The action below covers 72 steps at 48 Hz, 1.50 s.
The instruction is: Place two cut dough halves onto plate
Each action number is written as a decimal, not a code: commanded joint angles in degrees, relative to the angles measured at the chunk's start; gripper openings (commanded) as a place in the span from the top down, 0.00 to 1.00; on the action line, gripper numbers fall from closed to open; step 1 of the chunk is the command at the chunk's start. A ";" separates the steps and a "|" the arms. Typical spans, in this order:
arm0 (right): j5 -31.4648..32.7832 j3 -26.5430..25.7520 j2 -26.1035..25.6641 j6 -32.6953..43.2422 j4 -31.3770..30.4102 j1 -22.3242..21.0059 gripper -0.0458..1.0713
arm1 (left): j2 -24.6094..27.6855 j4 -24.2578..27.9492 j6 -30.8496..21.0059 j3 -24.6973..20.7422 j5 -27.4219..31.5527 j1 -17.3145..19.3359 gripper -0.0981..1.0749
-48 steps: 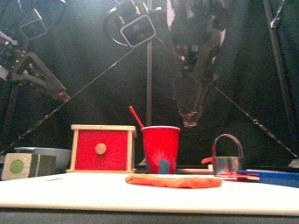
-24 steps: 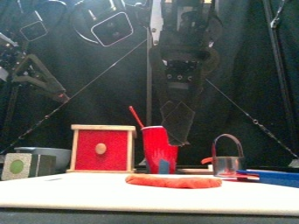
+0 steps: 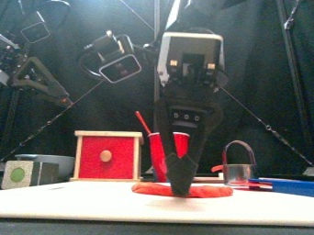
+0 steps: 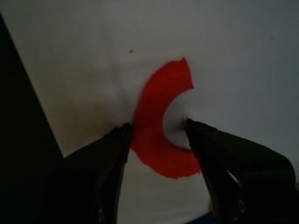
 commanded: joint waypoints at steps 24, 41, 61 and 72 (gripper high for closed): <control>-4.13 2.37 -1.67 0.70 4.04 -0.62 0.41 | 0.18 0.09 0.00 -0.70 -0.26 0.26 0.17; 0.88 -0.18 -7.03 2.46 1.93 -1.05 0.42 | 0.09 0.09 0.09 -0.70 -0.26 0.26 0.17; 13.89 0.26 -16.44 2.72 -5.36 -4.48 0.42 | 0.09 0.09 0.09 -0.70 -0.18 0.26 0.17; 18.54 2.37 -21.18 1.93 -9.14 -9.05 0.42 | 0.09 0.09 0.09 -0.62 -0.18 0.18 0.17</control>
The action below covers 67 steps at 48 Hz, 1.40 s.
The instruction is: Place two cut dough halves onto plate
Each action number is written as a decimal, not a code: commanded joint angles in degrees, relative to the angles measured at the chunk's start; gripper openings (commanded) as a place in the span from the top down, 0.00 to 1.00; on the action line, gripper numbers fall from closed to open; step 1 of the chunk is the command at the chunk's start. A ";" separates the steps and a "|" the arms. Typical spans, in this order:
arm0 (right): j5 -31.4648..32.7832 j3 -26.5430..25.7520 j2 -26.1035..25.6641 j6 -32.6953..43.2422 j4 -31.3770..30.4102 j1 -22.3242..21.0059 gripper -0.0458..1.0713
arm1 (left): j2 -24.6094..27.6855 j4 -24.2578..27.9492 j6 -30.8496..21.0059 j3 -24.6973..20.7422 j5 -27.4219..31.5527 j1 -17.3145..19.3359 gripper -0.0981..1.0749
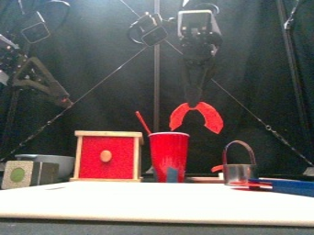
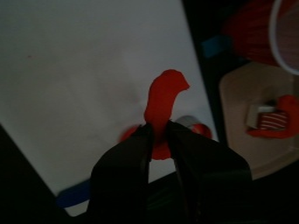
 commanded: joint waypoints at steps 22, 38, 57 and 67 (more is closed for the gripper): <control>-4.04 17.58 -9.76 -3.34 -5.45 -20.04 0.42 | 0.09 0.18 0.09 -0.53 -0.26 0.18 0.17; -11.60 20.13 -7.38 -3.52 -5.36 -23.38 0.42 | 0.09 0.18 0.09 -0.09 -0.26 0.62 0.17; -10.28 22.76 -7.56 -2.72 -5.01 -21.97 0.33 | 0.09 0.18 0.00 -0.09 -0.26 0.70 0.17; -9.32 21.88 -7.47 -2.37 -5.98 -22.06 0.26 | 0.09 0.18 0.09 -0.09 -0.26 0.79 0.17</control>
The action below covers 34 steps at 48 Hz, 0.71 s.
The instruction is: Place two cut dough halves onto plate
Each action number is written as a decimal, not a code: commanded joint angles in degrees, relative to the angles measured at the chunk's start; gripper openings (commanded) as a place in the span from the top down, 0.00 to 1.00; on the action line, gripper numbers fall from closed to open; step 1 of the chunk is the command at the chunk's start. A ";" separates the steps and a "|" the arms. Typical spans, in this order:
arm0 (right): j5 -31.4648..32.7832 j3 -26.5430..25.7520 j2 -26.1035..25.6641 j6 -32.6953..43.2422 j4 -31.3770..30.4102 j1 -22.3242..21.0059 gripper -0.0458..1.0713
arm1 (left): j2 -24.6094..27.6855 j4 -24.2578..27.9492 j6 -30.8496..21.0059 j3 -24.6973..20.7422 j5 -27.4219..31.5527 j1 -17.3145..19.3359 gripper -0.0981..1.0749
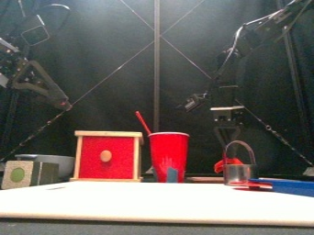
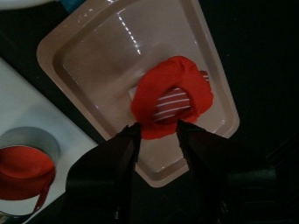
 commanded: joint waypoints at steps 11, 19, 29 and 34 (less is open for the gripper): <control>5.71 -1.58 -2.20 0.62 -2.02 0.79 0.26 | 0.00 0.18 0.09 -0.62 -0.26 0.18 0.17; 6.42 -1.58 -4.83 3.08 -2.37 2.99 0.26 | 0.00 0.18 0.09 -0.62 -0.26 0.26 0.17; 6.15 -0.09 -11.51 13.62 -5.63 9.76 0.26 | 0.00 0.18 0.09 -0.62 -0.26 0.26 0.17; 5.01 2.29 -14.59 21.09 -8.09 14.06 0.26 | 0.00 0.18 0.09 -0.70 -0.26 0.26 0.17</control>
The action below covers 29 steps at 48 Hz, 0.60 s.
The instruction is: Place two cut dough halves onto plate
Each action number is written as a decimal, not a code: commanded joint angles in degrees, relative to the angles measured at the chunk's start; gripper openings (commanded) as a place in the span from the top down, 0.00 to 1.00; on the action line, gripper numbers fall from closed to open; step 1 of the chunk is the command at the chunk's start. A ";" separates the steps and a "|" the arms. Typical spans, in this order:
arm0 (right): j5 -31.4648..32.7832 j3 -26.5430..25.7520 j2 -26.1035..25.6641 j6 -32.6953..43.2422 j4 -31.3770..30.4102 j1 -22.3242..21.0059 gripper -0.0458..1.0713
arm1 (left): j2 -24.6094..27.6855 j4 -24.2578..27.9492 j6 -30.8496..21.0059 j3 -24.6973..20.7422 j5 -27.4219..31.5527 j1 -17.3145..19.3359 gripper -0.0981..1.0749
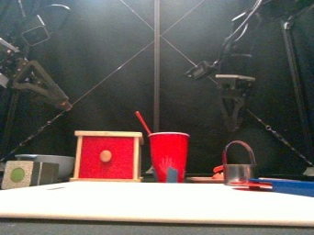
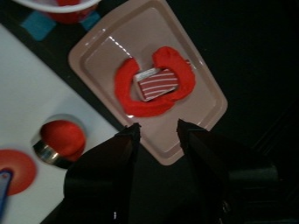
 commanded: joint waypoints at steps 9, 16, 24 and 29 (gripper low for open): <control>-8.44 7.56 -7.38 20.57 -7.82 7.82 0.26 | 0.00 0.35 0.09 -0.79 -0.18 0.26 0.17; -20.13 12.57 -8.88 33.05 -15.03 9.40 0.26 | 0.00 0.70 0.09 -0.88 -0.09 0.26 0.17; -29.09 16.26 -9.93 42.98 -22.32 11.07 0.26 | 0.00 1.58 0.00 -0.97 -0.18 0.26 0.17; -32.43 17.05 -10.37 47.37 -27.69 11.51 0.26 | 0.00 1.58 0.00 -0.97 -0.09 0.26 0.17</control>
